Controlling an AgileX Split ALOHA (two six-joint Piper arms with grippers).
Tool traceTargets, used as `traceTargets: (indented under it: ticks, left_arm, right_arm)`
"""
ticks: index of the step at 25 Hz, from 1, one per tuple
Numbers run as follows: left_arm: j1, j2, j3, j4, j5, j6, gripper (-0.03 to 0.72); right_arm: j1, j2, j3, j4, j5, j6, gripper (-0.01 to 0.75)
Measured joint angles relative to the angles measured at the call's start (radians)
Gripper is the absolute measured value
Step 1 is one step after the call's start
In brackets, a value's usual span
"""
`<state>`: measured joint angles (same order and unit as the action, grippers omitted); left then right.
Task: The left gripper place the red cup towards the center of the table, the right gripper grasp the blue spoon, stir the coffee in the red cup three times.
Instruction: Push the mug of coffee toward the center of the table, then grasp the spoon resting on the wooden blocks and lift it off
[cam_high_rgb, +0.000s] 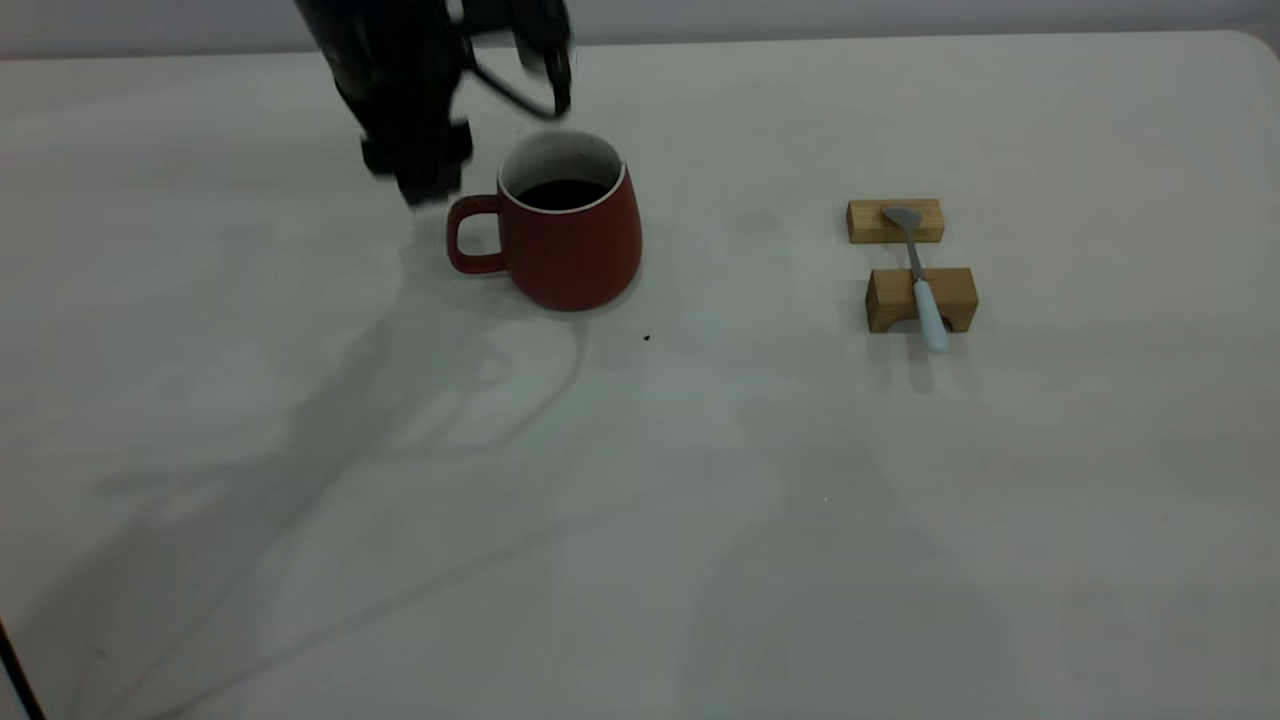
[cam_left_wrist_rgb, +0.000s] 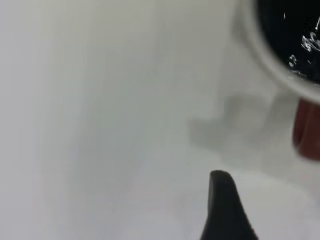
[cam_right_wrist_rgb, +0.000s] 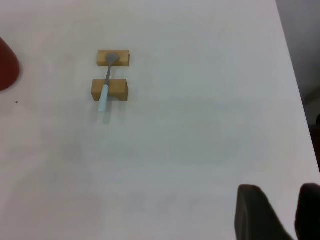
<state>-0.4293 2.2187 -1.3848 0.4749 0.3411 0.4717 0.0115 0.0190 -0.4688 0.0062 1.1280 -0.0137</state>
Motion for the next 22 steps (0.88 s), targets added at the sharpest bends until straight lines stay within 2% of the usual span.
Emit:
traceTargets:
  ticks: [5, 9, 13, 19, 20, 22]
  left_arm:
    - [0.000, -0.130, 0.000, -0.016, 0.135, -0.035, 0.535]
    - [-0.005, -0.274, 0.000, -0.073, 0.275, -0.150, 0.535]
    - [-0.009, -0.455, 0.000, -0.143, 0.462, -0.273, 0.535]
    - [-0.009, -0.710, 0.000, -0.219, 0.788, -0.353, 0.535]
    - [-0.009, -0.754, 0.000, -0.227, 0.824, -0.365, 0.535]
    - [-0.009, -0.836, 0.001, -0.239, 0.827, -0.400, 0.535]
  right_arm:
    - [0.000, 0.000, 0.000, 0.000, 0.000, 0.000, 0.240]
    - [0.000, 0.000, 0.000, 0.000, 0.000, 0.000, 0.240]
    - [0.000, 0.000, 0.000, 0.000, 0.000, 0.000, 0.240]
    - [0.000, 0.000, 0.000, 0.000, 0.000, 0.000, 0.240]
    - [0.000, 0.000, 0.000, 0.000, 0.000, 0.000, 0.240]
    - [0.000, 0.000, 0.000, 0.000, 0.000, 0.000, 0.240]
